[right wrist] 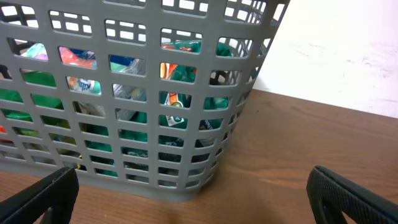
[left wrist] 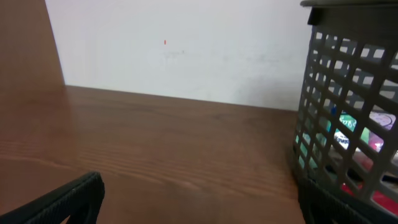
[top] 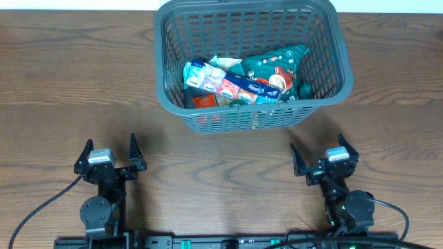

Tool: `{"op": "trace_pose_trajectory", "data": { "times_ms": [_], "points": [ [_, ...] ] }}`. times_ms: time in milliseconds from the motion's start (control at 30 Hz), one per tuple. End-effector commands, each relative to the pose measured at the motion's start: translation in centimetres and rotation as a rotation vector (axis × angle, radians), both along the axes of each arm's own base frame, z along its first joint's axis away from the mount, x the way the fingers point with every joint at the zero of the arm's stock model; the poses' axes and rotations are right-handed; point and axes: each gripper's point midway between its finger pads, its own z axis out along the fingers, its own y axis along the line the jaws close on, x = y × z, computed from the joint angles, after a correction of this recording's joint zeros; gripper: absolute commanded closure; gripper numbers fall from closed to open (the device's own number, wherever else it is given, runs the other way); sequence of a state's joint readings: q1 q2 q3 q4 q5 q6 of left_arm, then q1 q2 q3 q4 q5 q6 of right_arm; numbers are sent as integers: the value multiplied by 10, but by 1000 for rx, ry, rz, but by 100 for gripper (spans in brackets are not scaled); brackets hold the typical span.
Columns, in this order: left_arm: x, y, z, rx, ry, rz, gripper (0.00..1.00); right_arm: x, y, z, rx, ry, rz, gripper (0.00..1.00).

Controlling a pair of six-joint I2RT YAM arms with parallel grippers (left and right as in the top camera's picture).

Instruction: Pack container

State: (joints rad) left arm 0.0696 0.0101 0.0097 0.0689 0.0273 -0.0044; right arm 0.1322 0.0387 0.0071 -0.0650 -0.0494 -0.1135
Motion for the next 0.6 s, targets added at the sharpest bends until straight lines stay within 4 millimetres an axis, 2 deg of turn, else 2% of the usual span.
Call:
{"op": "trace_pose_trajectory", "data": {
  "times_ms": [0,200,567],
  "points": [
    [0,-1,-7,-18,19,-7,1,0,-1,-1,-7,1,-3,1],
    [-3,-1,-36,-27,140,-6,1,0,-1,-1,-7,1,-3,1],
    [-3,-1,-36,-27,140,-6,1,0,-1,-1,-7,1,-3,1]
  ]
}}
